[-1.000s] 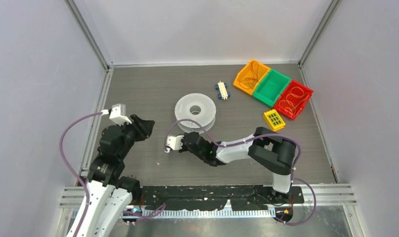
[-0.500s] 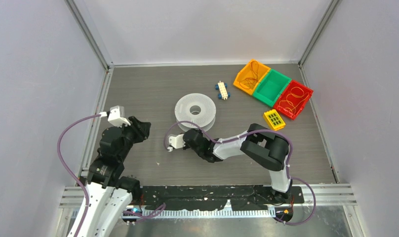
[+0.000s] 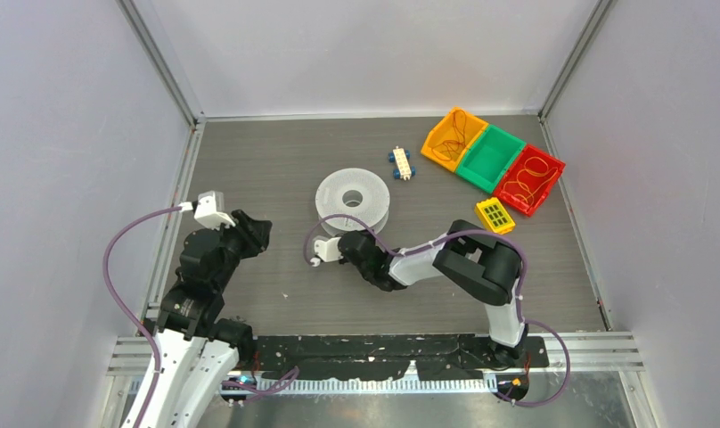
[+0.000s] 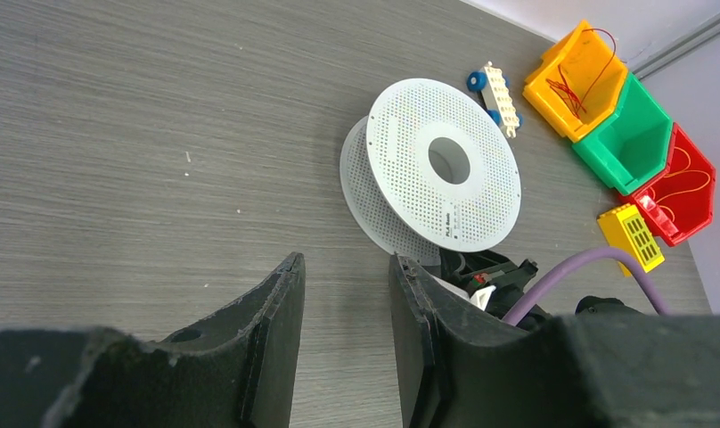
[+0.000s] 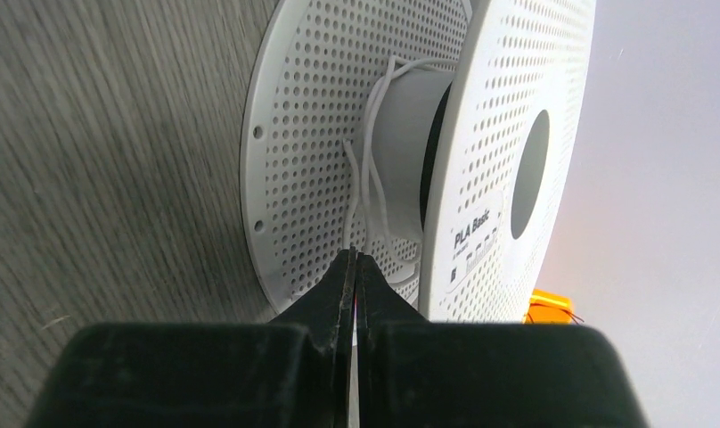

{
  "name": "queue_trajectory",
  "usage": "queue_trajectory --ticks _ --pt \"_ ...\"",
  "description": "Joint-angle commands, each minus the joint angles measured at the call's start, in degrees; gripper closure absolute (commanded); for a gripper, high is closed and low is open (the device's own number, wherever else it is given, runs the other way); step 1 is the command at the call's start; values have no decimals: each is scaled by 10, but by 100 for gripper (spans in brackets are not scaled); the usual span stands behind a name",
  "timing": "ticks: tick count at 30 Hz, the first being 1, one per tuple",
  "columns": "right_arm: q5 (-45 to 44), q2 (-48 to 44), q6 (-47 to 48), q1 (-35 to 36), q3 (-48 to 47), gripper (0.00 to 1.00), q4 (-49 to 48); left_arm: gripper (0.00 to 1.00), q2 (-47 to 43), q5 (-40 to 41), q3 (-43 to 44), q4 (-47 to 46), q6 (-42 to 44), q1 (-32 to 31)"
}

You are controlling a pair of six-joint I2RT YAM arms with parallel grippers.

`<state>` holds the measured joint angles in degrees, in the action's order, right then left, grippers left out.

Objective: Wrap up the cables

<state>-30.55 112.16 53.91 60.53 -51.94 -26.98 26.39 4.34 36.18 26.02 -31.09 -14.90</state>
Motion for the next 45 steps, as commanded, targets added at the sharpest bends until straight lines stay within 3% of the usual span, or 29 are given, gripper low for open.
queue_trajectory --ticks 1,15,26,33,37,39,41,42,43,45 --pt "-12 6 13 -8 5 94 -47 59 -3 11 4 -12 0 0" --pt "4 16 12 -30 8 95 -68 59 -4 5 5 -12 -4 0" --pt "19 -93 -37 12 51 95 20 58 -5 -11 16 -3 2 0" --pt "77 -263 -210 52 90 94 197 52 5 -58 57 40 41 0" --pt "99 -420 -394 54 112 93 313 45 20 -145 103 70 79 -1" --pt "98 -507 -470 55 118 86 351 34 27 -203 118 72 90 -1" --pt "99 -596 -536 54 125 67 378 26 35 -267 126 71 90 -2" --pt "100 -650 -557 55 128 50 385 18 37 -291 127 68 88 -6" --pt "102 -675 -594 55 128 41 400 6 38 -306 126 65 88 -13" --pt "86 -740 -655 55 124 2 431 0 31 -305 121 61 92 -37"
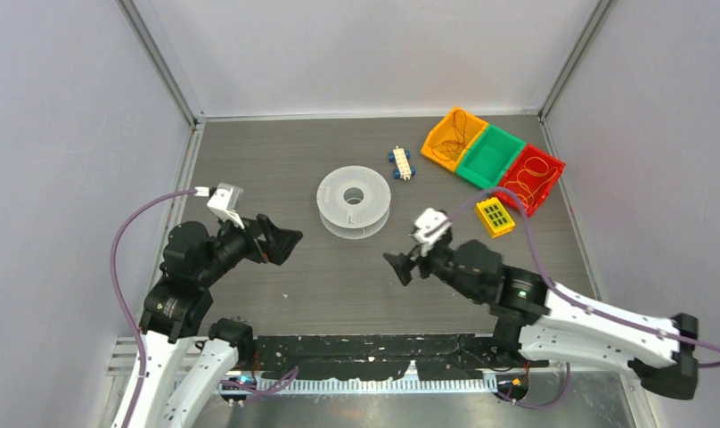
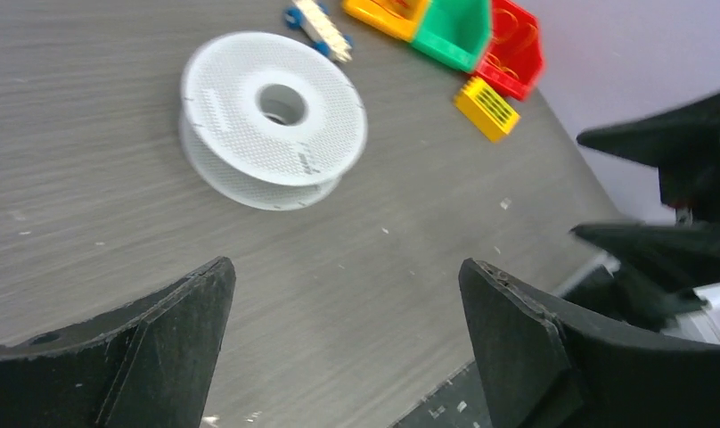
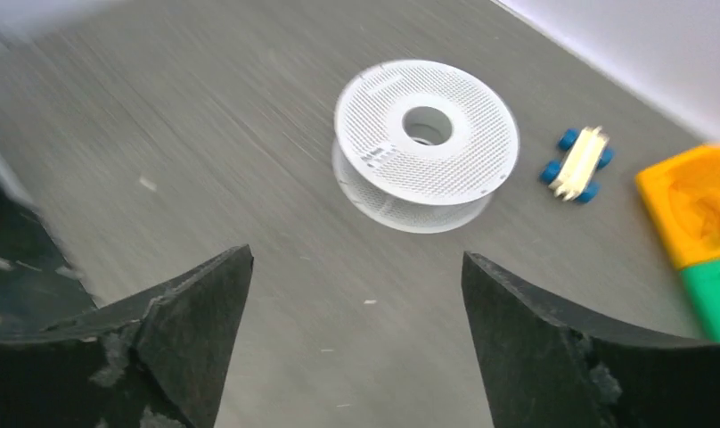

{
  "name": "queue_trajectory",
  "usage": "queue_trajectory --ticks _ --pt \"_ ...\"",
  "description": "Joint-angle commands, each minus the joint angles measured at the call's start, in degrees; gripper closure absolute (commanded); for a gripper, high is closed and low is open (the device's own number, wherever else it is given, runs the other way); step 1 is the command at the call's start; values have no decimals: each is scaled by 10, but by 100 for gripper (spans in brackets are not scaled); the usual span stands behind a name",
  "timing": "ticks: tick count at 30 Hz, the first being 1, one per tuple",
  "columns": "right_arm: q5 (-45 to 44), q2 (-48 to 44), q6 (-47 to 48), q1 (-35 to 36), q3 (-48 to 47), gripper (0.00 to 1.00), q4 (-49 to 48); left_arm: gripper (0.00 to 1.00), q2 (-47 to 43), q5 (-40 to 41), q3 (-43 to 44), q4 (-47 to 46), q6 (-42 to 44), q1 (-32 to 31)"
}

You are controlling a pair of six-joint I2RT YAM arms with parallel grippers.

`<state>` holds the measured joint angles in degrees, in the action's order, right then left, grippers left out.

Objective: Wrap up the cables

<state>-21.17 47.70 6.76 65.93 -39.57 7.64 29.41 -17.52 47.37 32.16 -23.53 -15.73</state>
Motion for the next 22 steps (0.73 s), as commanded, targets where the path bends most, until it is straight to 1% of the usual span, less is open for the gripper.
queue_trajectory --ticks 1,2,5,7,9,11,14,22 --pt "-20 -129 -203 0 -9 1 100 1 -6 -78 1 -4 19 -42" --pt "-48 -140 -249 1 -17 4 140 0 -15 -74 -6 -11 19 -55" --pt "-75 -175 -308 1 -59 5 224 0 -41 -87 -33 -38 18 -78" --pt "-108 -183 -379 1 -77 5 288 0 -64 -97 -56 -56 12 -79" --pt "-138 -188 -418 1 -89 5 325 0 -81 -102 -72 -70 7 -79" --pt "-160 -195 -441 1 -91 5 346 0 -95 -99 -83 -78 4 -80" --pt "-169 -210 -451 1 -85 5 350 0 -101 -89 -88 -77 1 -79" --pt "-183 -265 -425 1 -61 5 323 0 -106 -78 -85 -76 0 -79"
